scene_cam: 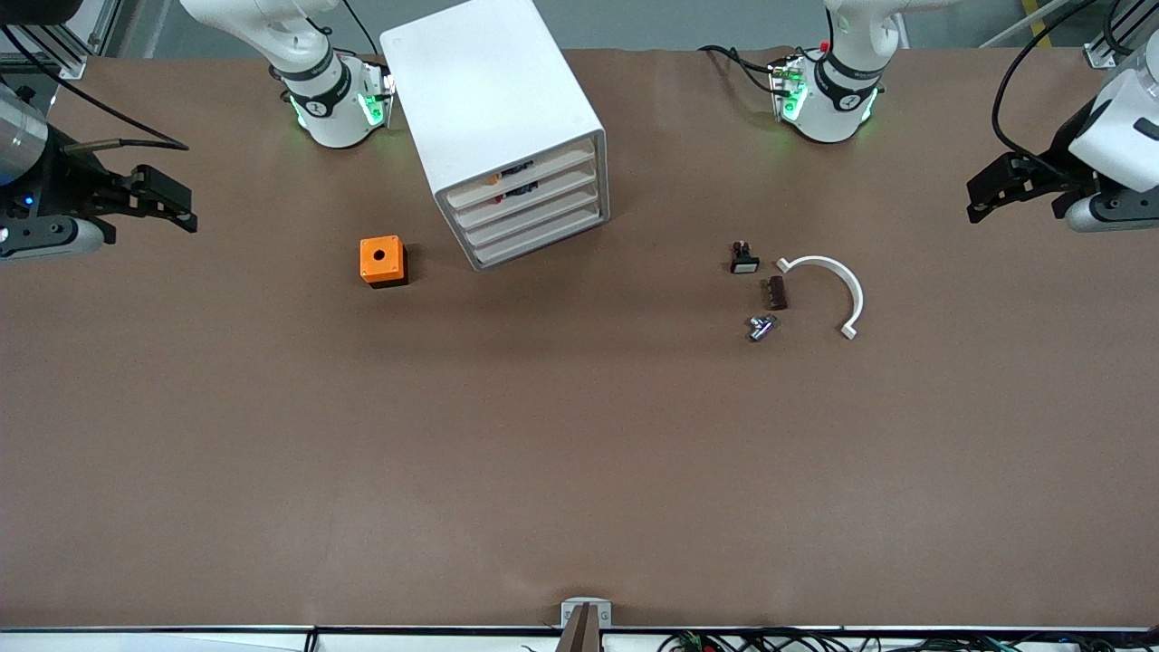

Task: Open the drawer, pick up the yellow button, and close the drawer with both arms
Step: 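Move the left gripper toward the white drawer cabinet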

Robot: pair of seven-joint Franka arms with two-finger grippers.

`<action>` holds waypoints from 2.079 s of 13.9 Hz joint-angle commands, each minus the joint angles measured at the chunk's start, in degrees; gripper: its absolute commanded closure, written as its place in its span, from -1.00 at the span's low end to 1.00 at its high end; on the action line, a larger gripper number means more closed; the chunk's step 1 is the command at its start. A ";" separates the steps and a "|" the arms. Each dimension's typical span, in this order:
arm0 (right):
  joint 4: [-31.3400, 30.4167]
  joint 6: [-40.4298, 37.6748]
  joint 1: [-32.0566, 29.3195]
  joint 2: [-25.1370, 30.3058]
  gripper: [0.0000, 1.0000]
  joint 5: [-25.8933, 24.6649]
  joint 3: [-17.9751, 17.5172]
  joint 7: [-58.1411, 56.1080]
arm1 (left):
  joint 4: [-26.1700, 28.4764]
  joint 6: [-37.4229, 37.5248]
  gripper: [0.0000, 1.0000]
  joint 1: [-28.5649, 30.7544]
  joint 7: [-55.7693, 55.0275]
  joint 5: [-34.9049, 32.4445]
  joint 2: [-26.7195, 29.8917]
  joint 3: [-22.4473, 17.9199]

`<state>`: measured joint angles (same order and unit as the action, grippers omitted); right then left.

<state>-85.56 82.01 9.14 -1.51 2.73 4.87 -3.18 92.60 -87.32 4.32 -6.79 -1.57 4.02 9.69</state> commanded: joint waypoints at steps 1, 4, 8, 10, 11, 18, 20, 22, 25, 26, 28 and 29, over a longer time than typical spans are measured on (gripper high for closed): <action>1.36 -4.28 0.17 -0.42 -1.00 3.66 0.31 -0.25 | -1.72 1.36 -1.00 -0.02 -0.68 0.33 -0.77 0.24; 1.45 -4.93 -0.96 -0.42 -1.00 3.95 0.66 -0.42 | -1.99 1.54 -1.00 0.07 -0.42 -0.10 -0.86 0.15; 1.36 -4.76 -5.61 -0.42 -1.00 3.68 0.84 -0.51 | -2.77 1.45 -1.00 0.16 0.02 -0.10 -4.10 0.07; 1.45 -5.02 -8.69 -0.33 -1.00 4.03 0.75 -0.51 | -3.22 1.45 -1.00 -0.10 -0.68 0.24 -6.90 0.15; 1.45 -5.19 -9.31 -0.25 -1.00 3.69 0.75 -0.51 | -3.74 1.37 -1.00 -0.28 -1.12 0.86 -8.75 0.24; 1.80 -6.16 -10.46 -0.07 -1.00 2.80 1.02 -0.51 | -8.58 1.19 -1.00 -2.56 -10.96 1.83 -17.20 0.24; 1.89 -5.90 -10.37 -0.16 -1.00 1.58 0.84 -0.51 | -8.58 1.19 -1.00 -3.70 -15.07 1.92 -17.99 0.24; 1.89 -5.46 -10.20 -0.25 -1.00 1.31 0.84 -0.60 | -8.93 1.10 -1.00 -5.10 -22.88 2.01 -19.13 0.15; 1.89 -4.84 -10.46 -0.25 -1.00 1.22 0.84 -0.51 | -11.65 1.10 -1.00 -7.65 -36.23 2.09 -22.38 0.24; 1.98 -4.76 -10.46 -0.25 -1.00 1.22 0.84 -0.51 | -12.18 1.10 -1.00 -9.23 -41.59 2.09 -23.69 0.15; 3.03 -4.84 -10.55 -0.25 -1.00 1.22 0.84 -0.42 | -12.27 1.10 -1.00 -11.52 -53.70 2.09 -25.63 0.15; 3.03 -4.76 -10.46 -0.25 -1.00 1.13 0.84 -0.42 | -12.70 1.10 -1.00 -12.49 -60.73 2.09 -26.77 0.24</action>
<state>-84.02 77.71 -0.50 -1.53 4.45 6.34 -3.64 82.61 -87.17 -6.69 -57.96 -0.08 -20.04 10.03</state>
